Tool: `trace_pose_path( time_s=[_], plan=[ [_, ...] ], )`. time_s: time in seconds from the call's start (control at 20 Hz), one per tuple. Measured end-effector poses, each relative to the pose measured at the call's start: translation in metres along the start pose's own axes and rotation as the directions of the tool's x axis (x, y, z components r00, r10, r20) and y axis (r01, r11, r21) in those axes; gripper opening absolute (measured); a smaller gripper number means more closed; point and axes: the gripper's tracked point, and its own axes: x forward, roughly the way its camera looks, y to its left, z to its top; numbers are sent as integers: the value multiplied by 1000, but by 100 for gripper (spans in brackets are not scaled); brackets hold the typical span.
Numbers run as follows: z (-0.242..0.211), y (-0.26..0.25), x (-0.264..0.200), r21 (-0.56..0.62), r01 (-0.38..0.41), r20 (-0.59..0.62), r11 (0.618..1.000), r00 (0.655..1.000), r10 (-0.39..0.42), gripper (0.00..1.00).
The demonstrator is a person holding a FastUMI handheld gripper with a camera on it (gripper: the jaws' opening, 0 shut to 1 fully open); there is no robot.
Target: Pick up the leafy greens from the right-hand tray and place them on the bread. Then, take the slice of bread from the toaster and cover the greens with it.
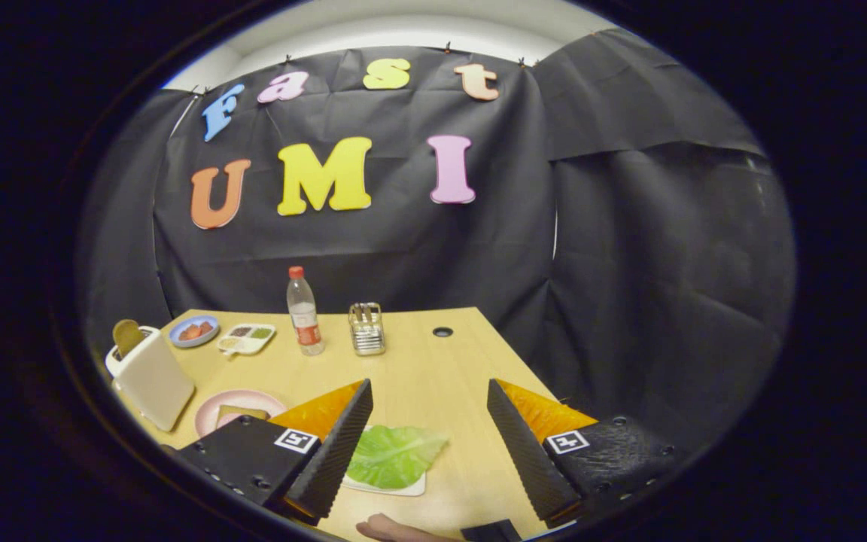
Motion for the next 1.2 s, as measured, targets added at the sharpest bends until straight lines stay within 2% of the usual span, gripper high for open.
trace_pose_path(
  time_s=[0.25, 0.3, 0.45, 0.65, 0.9, 0.95, 1.1, 1.2],
  plan=[
    [-57, -6, 62, 30, -7, -140, 1000, 990, 11, 95],
    [-69, -3, 72, 53, -26, -179, 998, 983, 35, 95],
    [-100, -4, 98, 66, -25, -271, 998, 962, 42, 95],
    [-132, 3, 106, 60, -28, -368, 998, 928, 48, 97],
    [-141, 7, 113, 24, -10, -392, 1000, 920, 18, 97],
    [-142, 8, 113, 18, -12, -394, 1000, 919, 19, 94],
    [-141, 12, 113, -1, -4, -402, 1000, 916, 4, 73],
    [-136, 4, 113, -41, 40, -389, 998, 920, -53, 45]
  ],
)
